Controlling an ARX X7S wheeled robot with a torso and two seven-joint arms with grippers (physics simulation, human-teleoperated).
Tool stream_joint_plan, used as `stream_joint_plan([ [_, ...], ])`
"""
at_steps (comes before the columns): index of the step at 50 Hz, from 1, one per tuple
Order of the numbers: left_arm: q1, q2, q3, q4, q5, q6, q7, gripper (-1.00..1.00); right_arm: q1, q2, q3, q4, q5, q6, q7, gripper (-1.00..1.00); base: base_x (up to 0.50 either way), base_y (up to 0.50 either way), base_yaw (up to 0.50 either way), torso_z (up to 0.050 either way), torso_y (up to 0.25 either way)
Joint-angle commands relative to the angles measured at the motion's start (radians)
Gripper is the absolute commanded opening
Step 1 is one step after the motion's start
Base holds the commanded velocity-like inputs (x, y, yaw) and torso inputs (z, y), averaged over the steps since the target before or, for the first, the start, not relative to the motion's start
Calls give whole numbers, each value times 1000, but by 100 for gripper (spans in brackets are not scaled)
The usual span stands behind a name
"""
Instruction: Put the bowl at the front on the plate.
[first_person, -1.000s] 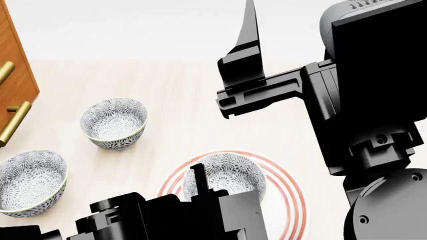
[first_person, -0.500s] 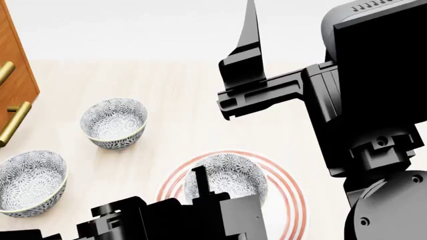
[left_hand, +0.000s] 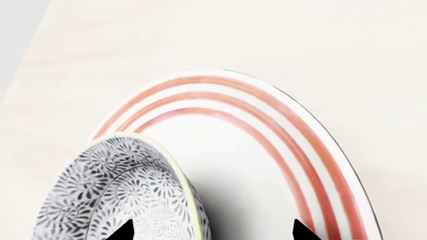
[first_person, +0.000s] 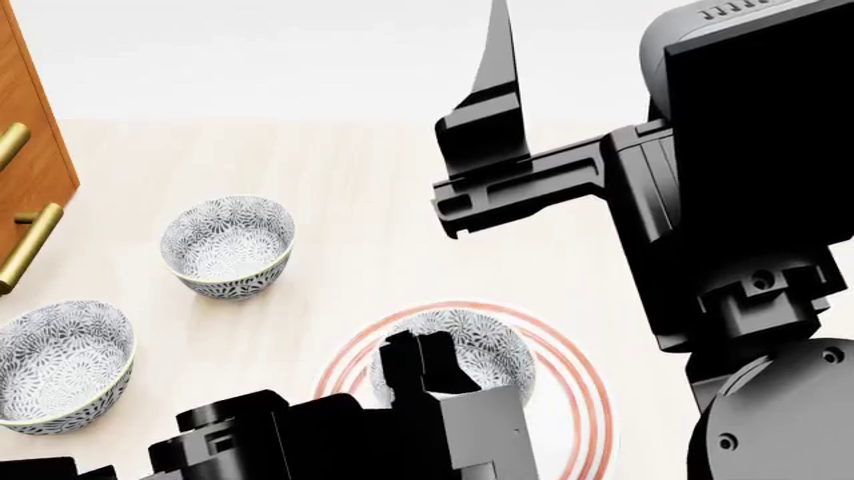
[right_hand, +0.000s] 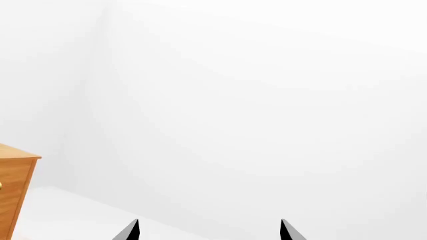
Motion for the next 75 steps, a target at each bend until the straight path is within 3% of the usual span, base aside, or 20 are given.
stream_joint_plan([
  [1, -10, -18, -33, 39, -42, -16, 12, 100, 6, 2, 0, 0, 6, 1, 4, 100, 0, 0, 0, 0, 0],
  [49, -54, -111, -297, 58, -303, -19, 72, 100, 5, 10, -10, 9, 9, -18, 15, 100, 0, 0, 0, 0, 0],
  [75, -49, -100, -379, -26, -327, 33, -18, 100, -11, 26, 9, -17, 24, -22, 39, 100, 0, 0, 0, 0, 0],
])
